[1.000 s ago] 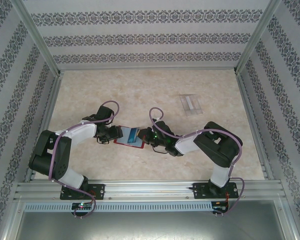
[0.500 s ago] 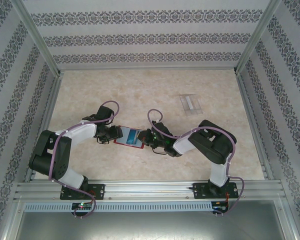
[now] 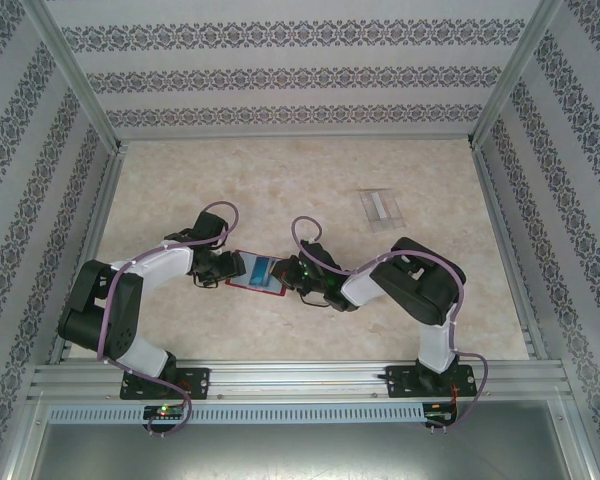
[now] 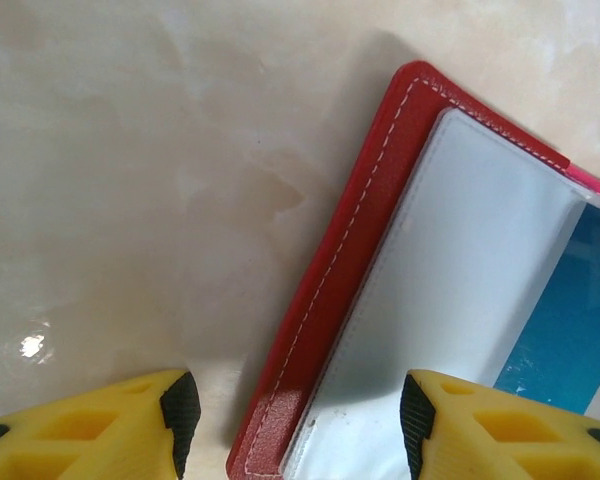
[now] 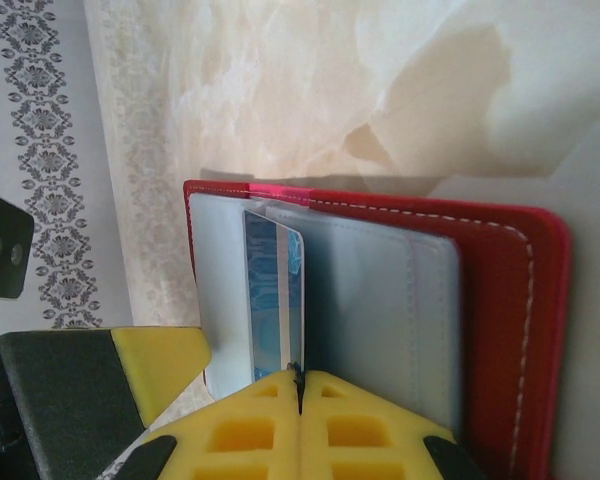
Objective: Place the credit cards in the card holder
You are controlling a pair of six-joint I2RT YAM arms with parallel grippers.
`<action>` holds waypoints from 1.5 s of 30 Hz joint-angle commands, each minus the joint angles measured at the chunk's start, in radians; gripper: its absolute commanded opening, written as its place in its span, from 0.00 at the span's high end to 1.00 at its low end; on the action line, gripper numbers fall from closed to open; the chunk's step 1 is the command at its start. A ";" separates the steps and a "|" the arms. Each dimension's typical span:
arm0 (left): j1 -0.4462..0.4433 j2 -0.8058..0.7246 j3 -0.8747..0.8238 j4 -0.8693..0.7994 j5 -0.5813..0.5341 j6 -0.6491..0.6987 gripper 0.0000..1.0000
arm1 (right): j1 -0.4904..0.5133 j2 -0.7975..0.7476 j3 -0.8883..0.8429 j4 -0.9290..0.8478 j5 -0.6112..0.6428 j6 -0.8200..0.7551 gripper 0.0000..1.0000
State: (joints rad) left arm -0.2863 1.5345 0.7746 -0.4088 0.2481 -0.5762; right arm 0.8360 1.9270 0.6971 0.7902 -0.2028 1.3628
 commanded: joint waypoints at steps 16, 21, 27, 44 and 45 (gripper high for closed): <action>-0.003 0.056 -0.008 0.026 0.028 0.012 0.43 | 0.038 0.084 0.087 -0.009 -0.007 0.002 1.00; -0.003 0.059 -0.015 0.047 0.070 0.007 0.44 | 0.049 0.111 0.124 -0.008 -0.004 0.012 1.00; -0.003 0.059 -0.014 0.062 0.106 0.004 0.45 | 0.058 0.122 0.167 -0.027 -0.002 0.011 1.00; -0.002 0.053 -0.026 0.116 0.193 -0.016 0.48 | 0.073 0.138 0.268 -0.176 0.003 -0.044 0.98; -0.001 0.055 -0.025 0.121 0.201 -0.019 0.48 | 0.075 0.141 0.273 -0.179 0.004 -0.047 0.98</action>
State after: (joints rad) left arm -0.2714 1.5429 0.7761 -0.4110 0.2790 -0.5774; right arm 0.8837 2.0453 0.9386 0.6521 -0.1982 1.3502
